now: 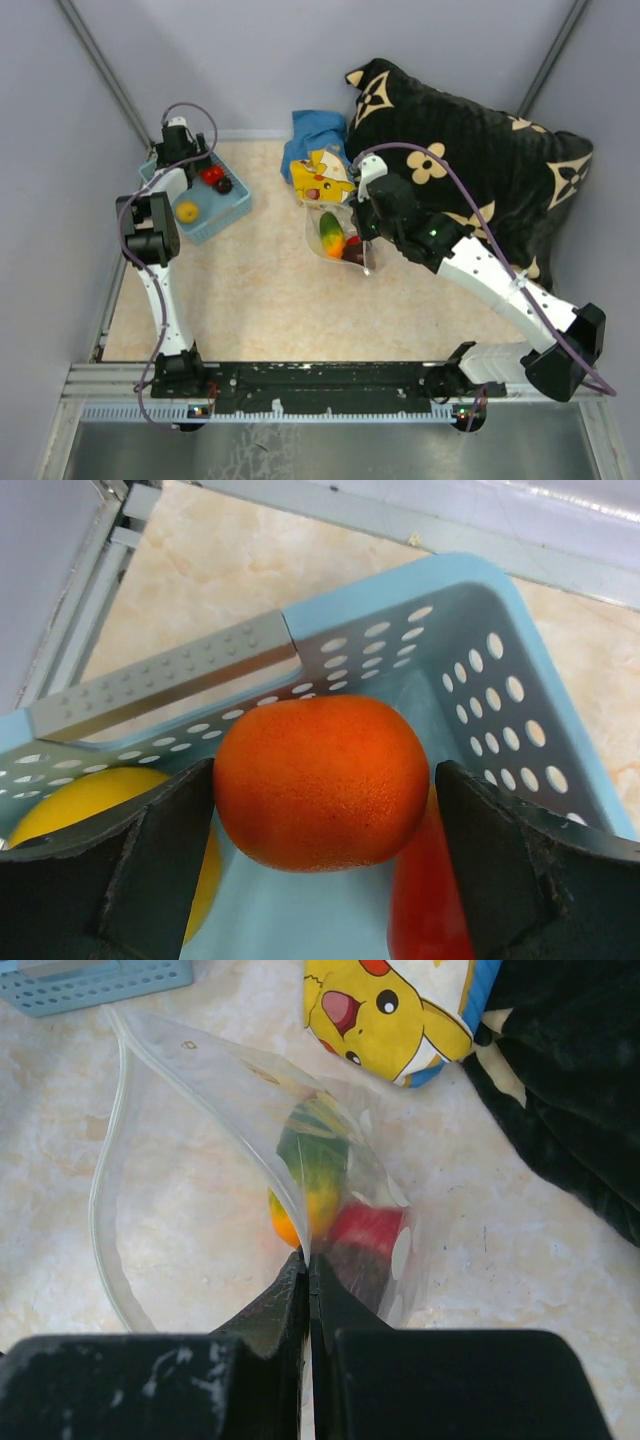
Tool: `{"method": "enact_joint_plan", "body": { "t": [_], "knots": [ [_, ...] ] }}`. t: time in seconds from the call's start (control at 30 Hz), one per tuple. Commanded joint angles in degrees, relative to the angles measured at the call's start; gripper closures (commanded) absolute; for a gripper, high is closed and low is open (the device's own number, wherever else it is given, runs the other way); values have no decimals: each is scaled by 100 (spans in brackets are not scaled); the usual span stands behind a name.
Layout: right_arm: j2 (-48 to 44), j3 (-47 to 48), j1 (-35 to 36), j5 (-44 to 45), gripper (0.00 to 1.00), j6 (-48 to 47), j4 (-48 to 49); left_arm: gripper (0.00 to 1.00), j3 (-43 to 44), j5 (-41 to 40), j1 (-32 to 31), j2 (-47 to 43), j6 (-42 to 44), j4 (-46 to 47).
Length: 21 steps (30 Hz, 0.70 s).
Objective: Place the food in the zip-top bag and seal the zipper
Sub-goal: Pick up the fake fruit from the bin.
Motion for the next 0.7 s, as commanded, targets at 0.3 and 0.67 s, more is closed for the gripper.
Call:
{"method": "enact_joint_plan", "body": {
  "t": [0.3, 0.67],
  "knots": [
    [32, 157, 101, 22, 100, 65, 61, 28, -458, 646, 10, -422, 318, 222],
    [37, 165, 128, 96, 100, 49, 105, 41, -2245, 1045, 5, -2016, -304, 884]
  ]
}}
